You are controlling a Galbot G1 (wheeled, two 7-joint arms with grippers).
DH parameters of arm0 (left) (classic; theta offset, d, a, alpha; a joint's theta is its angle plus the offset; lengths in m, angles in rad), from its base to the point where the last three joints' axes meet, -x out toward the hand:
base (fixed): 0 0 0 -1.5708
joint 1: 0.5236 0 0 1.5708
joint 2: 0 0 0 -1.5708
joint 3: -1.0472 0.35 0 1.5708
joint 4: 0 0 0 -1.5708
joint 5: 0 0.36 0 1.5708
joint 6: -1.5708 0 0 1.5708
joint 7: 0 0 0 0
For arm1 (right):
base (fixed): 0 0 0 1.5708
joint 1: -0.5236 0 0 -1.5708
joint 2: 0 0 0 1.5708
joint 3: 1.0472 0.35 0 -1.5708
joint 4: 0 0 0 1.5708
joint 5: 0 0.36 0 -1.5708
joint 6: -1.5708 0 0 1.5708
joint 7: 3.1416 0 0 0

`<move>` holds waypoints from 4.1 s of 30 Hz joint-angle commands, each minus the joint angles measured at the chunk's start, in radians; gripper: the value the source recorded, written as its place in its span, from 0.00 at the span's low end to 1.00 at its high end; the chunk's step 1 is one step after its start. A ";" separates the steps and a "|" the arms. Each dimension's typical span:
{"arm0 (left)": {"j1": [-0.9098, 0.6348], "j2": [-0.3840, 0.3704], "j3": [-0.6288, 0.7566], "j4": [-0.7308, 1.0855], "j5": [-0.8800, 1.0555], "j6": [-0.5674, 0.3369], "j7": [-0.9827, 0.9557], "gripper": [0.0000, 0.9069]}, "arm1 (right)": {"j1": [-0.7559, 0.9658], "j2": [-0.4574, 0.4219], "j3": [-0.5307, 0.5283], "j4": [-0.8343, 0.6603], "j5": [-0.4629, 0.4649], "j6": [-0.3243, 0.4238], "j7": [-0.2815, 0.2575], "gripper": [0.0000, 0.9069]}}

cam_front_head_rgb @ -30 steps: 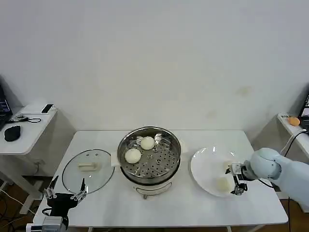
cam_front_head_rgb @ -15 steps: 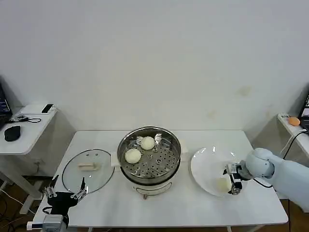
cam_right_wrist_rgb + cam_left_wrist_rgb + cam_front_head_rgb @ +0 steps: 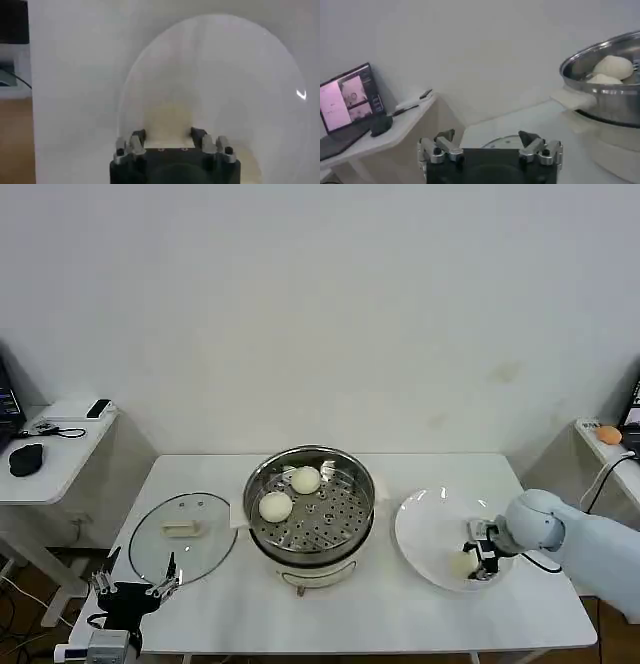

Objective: Take steamed baozi put them in steamer then cover it.

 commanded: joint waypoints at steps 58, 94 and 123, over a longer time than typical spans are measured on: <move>0.031 -0.027 -0.062 -0.035 -0.008 -0.001 0.000 1.00 | 0.610 0.650 -0.426 -0.054 0.140 0.383 -0.154 0.69; 0.019 -0.029 -0.061 -0.028 -0.014 -0.003 0.002 1.00 | 0.633 0.561 -0.343 -0.105 0.139 0.389 -0.102 1.00; -0.028 0.018 0.002 -0.010 -0.024 0.002 0.008 1.00 | 0.325 -0.043 -0.119 -0.081 0.007 0.203 -0.081 1.00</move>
